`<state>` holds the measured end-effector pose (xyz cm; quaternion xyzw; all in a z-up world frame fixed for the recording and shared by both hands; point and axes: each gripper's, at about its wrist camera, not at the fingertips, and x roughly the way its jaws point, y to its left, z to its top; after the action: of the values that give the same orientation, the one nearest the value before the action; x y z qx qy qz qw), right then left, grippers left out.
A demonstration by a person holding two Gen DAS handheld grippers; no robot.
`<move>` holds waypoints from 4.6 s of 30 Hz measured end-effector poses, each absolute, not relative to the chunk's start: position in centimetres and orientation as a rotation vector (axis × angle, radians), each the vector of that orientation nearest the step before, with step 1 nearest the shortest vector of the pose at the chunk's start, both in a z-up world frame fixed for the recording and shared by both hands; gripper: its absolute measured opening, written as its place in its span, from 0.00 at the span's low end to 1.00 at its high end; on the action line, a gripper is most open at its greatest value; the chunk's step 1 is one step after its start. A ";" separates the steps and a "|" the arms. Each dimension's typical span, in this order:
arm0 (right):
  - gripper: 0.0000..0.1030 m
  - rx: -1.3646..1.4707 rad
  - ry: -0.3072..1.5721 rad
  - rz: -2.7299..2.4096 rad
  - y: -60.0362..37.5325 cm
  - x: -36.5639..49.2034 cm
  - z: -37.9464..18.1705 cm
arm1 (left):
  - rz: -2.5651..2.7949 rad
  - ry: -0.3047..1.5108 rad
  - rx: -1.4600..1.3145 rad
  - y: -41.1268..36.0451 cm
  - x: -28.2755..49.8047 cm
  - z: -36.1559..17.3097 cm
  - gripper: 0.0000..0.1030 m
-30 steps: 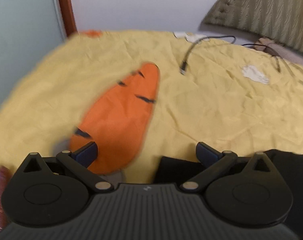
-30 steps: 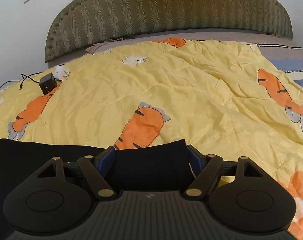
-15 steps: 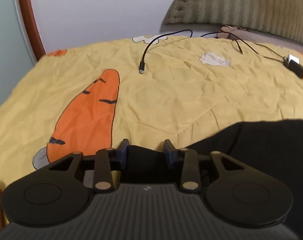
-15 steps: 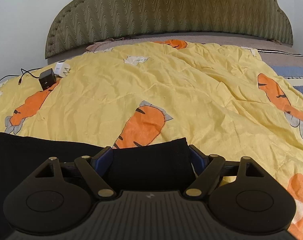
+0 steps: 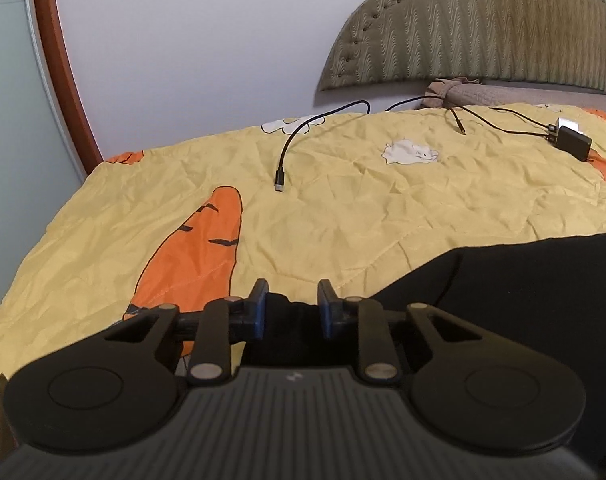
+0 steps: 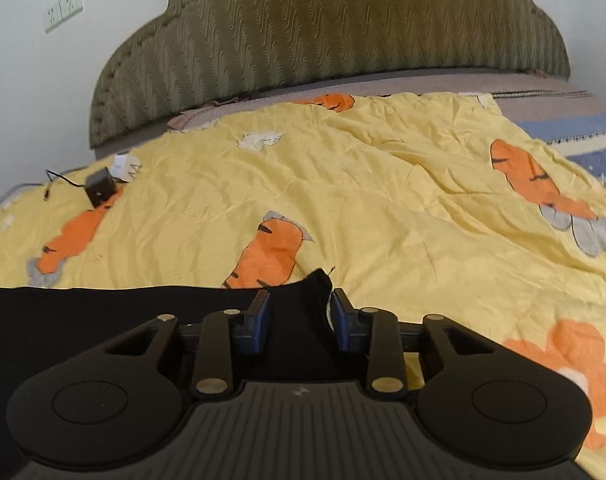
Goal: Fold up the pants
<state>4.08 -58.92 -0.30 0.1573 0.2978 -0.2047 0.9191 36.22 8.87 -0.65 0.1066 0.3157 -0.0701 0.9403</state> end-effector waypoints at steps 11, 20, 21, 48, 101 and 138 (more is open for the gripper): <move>0.30 0.303 0.632 -0.435 -59.8 4.7 -0.4 | -0.161 0.614 0.198 8.7 34.2 1.1 0.19; 0.31 0.081 0.722 -0.391 -57.6 7.0 -0.6 | -0.158 0.612 0.193 8.6 33.9 1.2 0.19; 0.30 0.053 0.728 -0.398 -57.3 7.0 -0.7 | -0.157 0.609 0.185 8.7 33.8 1.2 0.19; 0.06 -0.307 0.749 -0.515 -48.1 3.2 0.6 | -0.174 0.548 0.079 11.0 26.1 3.7 0.00; 0.54 1.173 0.047 -0.525 -46.6 -24.0 -3.8 | 0.030 0.647 -0.127 21.6 3.9 1.0 0.61; 0.60 1.002 0.138 -0.556 -45.6 -21.4 -2.9 | -0.027 0.747 -0.303 16.8 7.8 -1.7 0.83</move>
<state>-21.36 -45.61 -2.93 0.4735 0.0654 -0.2629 0.8381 7.82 16.82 -1.66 -0.1476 0.3636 -0.0133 0.9197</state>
